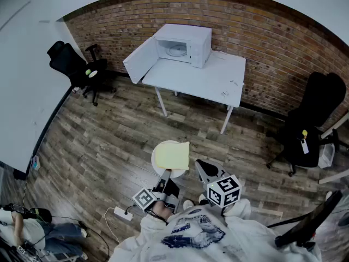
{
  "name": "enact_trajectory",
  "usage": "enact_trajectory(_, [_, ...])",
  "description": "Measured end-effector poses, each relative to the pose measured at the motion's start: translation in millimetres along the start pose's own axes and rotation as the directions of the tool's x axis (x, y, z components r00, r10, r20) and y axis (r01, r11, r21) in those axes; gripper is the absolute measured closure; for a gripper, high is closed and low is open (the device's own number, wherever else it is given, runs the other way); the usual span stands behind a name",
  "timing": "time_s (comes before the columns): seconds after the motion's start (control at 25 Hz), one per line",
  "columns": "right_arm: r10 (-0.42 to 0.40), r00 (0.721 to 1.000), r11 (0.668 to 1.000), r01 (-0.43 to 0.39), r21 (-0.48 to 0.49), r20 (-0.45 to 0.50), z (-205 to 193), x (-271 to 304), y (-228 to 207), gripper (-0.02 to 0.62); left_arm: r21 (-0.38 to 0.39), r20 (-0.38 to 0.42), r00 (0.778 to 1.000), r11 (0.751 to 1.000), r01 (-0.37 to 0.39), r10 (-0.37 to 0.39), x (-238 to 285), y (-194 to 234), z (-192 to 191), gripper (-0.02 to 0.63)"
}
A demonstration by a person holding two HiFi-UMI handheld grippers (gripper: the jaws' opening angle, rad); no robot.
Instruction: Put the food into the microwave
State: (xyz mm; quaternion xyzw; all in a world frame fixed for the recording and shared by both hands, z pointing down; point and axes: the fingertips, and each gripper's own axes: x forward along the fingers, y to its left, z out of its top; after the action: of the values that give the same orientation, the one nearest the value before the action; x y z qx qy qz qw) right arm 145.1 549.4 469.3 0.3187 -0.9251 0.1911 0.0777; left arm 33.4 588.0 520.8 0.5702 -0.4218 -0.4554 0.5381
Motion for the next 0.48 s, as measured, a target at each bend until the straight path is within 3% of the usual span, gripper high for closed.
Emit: enact_trajectory(0.48, [0.016,0.999,1.000,-0.015,0.017,-0.033,3,9,-40,0.581,-0.001,0.011,1.000,1.000,-0.022,0.022,36,10,-11,0.580])
